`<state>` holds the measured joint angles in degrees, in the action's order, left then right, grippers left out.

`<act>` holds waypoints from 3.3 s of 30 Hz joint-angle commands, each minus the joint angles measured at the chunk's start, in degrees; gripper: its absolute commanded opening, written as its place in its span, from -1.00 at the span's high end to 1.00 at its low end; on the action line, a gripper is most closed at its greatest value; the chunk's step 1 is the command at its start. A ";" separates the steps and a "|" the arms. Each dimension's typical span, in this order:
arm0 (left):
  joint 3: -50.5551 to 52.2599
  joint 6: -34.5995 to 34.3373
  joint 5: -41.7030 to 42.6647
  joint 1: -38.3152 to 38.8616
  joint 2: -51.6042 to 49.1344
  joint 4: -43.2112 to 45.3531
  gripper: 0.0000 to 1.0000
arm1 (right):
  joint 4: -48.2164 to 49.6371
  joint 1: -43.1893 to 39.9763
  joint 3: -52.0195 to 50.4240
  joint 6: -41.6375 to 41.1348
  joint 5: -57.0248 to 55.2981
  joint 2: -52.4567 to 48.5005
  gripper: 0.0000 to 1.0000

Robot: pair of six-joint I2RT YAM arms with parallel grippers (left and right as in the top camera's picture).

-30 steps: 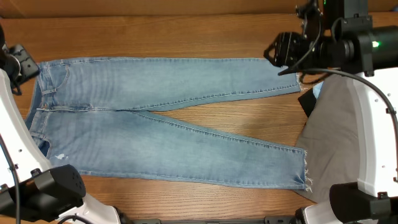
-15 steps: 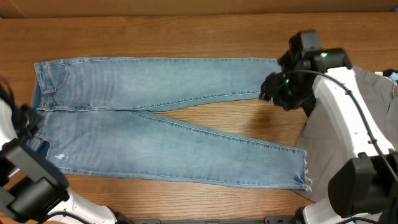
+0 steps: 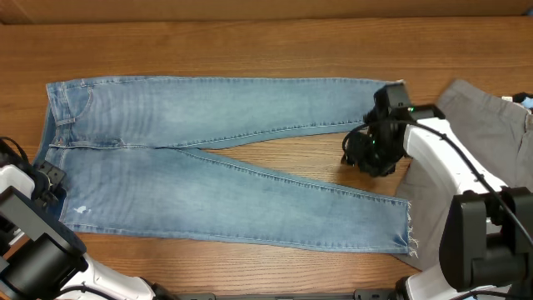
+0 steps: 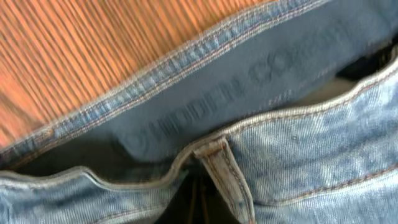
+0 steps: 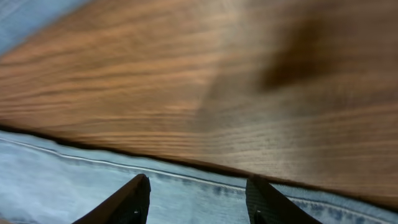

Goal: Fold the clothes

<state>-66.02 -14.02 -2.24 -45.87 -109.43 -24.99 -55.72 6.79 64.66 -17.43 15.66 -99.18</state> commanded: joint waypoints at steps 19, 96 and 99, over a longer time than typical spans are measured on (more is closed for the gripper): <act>0.72 -4.83 4.35 -5.86 0.72 -1.90 0.59 | 3.02 -2.54 -13.09 -16.11 -9.55 0.44 -0.14; -1.81 6.29 15.02 -17.64 -5.09 -9.25 0.46 | -8.72 -16.11 -8.98 -18.23 -3.10 18.69 -0.88; -2.60 8.57 18.80 -17.77 -4.87 -10.08 0.20 | -8.66 -17.11 -9.01 -18.21 -2.86 18.69 -0.88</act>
<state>-68.49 -8.27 10.66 -63.66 -111.15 -34.72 -64.53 -9.13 56.10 -34.96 12.64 -81.12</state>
